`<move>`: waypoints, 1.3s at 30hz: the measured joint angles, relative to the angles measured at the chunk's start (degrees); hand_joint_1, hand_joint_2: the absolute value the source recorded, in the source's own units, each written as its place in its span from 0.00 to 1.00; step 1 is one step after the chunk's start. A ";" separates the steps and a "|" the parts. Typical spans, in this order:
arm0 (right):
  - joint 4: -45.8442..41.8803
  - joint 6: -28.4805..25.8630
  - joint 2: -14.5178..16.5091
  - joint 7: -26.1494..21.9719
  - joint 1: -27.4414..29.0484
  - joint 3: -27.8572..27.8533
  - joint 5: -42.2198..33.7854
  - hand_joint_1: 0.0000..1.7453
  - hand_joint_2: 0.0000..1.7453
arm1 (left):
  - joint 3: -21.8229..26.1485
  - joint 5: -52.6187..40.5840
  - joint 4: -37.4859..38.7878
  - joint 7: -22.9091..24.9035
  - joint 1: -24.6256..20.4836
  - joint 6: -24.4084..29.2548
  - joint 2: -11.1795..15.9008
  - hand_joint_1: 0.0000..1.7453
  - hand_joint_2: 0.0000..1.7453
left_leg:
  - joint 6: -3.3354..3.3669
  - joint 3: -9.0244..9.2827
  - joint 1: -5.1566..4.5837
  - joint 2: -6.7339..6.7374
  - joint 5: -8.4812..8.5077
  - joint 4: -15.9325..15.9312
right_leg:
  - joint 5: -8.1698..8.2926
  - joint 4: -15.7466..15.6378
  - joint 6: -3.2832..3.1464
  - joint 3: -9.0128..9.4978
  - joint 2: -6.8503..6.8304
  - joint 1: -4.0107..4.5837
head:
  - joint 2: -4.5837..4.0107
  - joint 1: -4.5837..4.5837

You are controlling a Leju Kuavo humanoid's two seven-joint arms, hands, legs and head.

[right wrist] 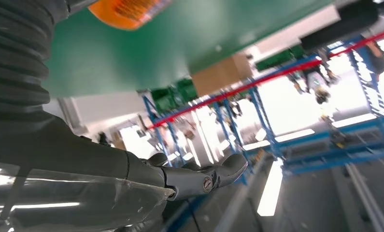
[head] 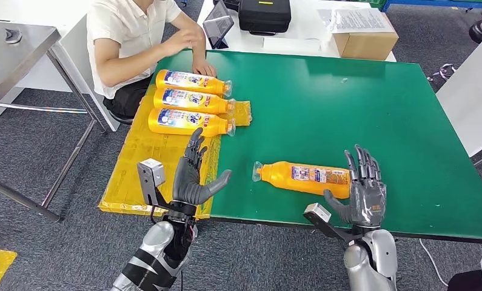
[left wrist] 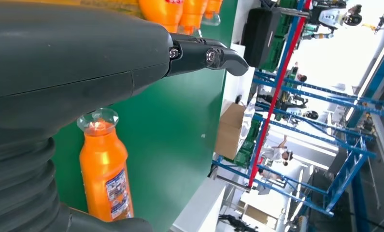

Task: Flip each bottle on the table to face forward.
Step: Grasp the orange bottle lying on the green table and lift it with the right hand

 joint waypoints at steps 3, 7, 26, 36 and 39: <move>7.95 0.00 -0.38 2.49 -3.94 -0.24 -1.00 0.00 1.00 | -2.22 -1.46 0.22 0.48 -0.27 1.65 -0.69 0.00 1.00 | 0.01 0.00 0.00 0.02 0.01 0.01 | 0.01 0.00 0.01 0.00 0.01 0.00 | 0.00 -0.01; 18.83 0.02 -0.45 5.31 -8.81 1.63 -1.31 0.00 1.00 | -5.10 -1.75 1.16 0.69 -0.85 3.45 -2.02 0.00 1.00 | 0.01 0.01 0.01 0.02 0.02 0.01 | 0.02 0.01 0.01 0.00 0.01 0.02 | 0.00 -0.01; 36.94 5.92 -3.50 26.29 -18.16 18.31 5.15 0.00 1.00 | -9.55 -1.23 5.05 3.74 -2.59 4.36 -2.92 0.00 1.00 | 0.02 0.32 0.01 0.13 0.00 0.01 | 0.02 -0.04 0.00 0.20 0.08 0.02 | 0.00 -0.01; 36.45 4.48 -5.79 41.55 -18.90 26.40 11.60 0.00 1.00 | -9.64 -0.85 4.85 6.55 -2.06 2.13 -2.91 0.00 1.00 | 0.11 0.35 0.01 0.09 0.09 0.01 | 0.08 -0.03 0.05 0.29 0.07 0.01 | 0.00 -0.01; 35.94 4.95 -6.10 41.88 -18.86 27.34 11.67 0.00 1.00 | -9.63 -1.12 4.73 6.62 -1.97 2.06 -2.90 0.00 1.00 | 0.11 0.35 0.00 0.09 0.09 0.01 | 0.08 -0.03 0.05 0.28 0.06 0.01 | 0.00 -0.01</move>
